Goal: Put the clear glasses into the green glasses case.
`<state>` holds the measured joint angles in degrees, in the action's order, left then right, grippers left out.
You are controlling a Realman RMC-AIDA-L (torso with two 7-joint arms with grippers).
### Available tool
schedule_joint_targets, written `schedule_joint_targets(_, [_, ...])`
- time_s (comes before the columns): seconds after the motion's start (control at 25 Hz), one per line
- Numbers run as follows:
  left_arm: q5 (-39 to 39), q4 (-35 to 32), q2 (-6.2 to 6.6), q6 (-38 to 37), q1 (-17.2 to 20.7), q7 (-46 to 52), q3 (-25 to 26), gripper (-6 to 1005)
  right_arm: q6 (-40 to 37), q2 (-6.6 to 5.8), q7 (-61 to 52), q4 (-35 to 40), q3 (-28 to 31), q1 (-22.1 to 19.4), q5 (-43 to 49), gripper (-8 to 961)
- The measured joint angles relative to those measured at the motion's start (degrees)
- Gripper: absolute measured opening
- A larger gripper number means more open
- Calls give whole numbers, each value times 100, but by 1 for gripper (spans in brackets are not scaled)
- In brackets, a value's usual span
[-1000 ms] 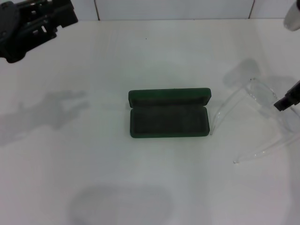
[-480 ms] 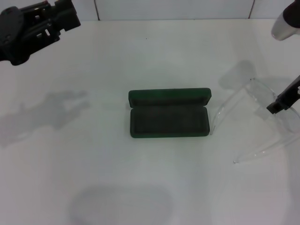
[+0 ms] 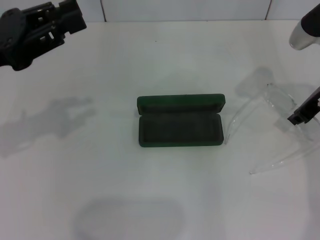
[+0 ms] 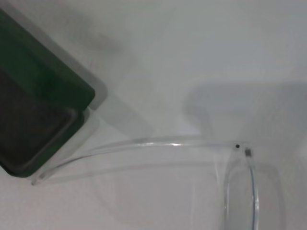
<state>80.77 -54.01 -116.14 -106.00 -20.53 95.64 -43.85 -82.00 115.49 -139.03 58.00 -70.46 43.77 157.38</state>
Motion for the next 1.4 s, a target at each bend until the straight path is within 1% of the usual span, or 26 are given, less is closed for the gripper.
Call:
schedule_joint_targets(0.28, [-18, 87, 15, -7, 15, -2, -1, 311, -38, -23, 125, 216, 51, -93, -8, 178])
schedule_joint_targets(0.44, [-31, 90, -2, -10, 52, -2, -1, 307, -109, -33, 175, 687, 57, -342, -7, 119])
schedule_joint_targets(0.56, [-48, 92, -3, -24, 67, 0, -1, 305, -192, -39, 191, 1030, 72, -520, -6, 119])
schedule_joint_targets(0.64, [-54, 93, -5, -30, 73, 14, -1, 303, -342, -38, 223, 1402, 198, -697, -38, 119])
schedule_joint_targets(0.72, [-64, 93, -5, -37, 77, 27, -1, 302, -532, -29, 340, 1791, 478, -872, -195, 120])
schedule_joint_targets(0.84, [-109, 93, -5, -48, 78, 37, 0, 299, -950, -22, 759, 2346, 1338, -1076, -851, 120])
schedule_joint_targets(0.96, [-163, 82, -5, -100, 72, 43, -1, 297, -1494, -22, 1443, 2777, 2389, -1210, -1883, 120])
schedule_joint_targets(1.12, [-287, 56, -6, -170, 35, 47, -11, 294, -2084, -8, 2510, 2911, 3186, -1425, -3264, 119])
schedule_joint_targets(1.2, [-391, 50, -11, -204, 8, 47, -26, 292, -2237, 8, 3158, 2725, 3267, -1563, -3993, 119])
schedule_joint_targets(1.24, [-428, 50, -14, -221, -13, 49, -37, 291, -2269, 19, 3538, 2499, 3180, -1642, -4408, 119])
schedule_joint_targets(1.32, [-473, 42, -33, -317, -77, 53, -41, 289, -2217, 21, 4038, 2051, 2863, -1728, -4962, 119])
schedule_joint_targets(1.4, [-506, 34, -53, -459, -162, 53, -43, 288, -2007, 7, 4268, 1593, 2424, -1710, -5180, 118])
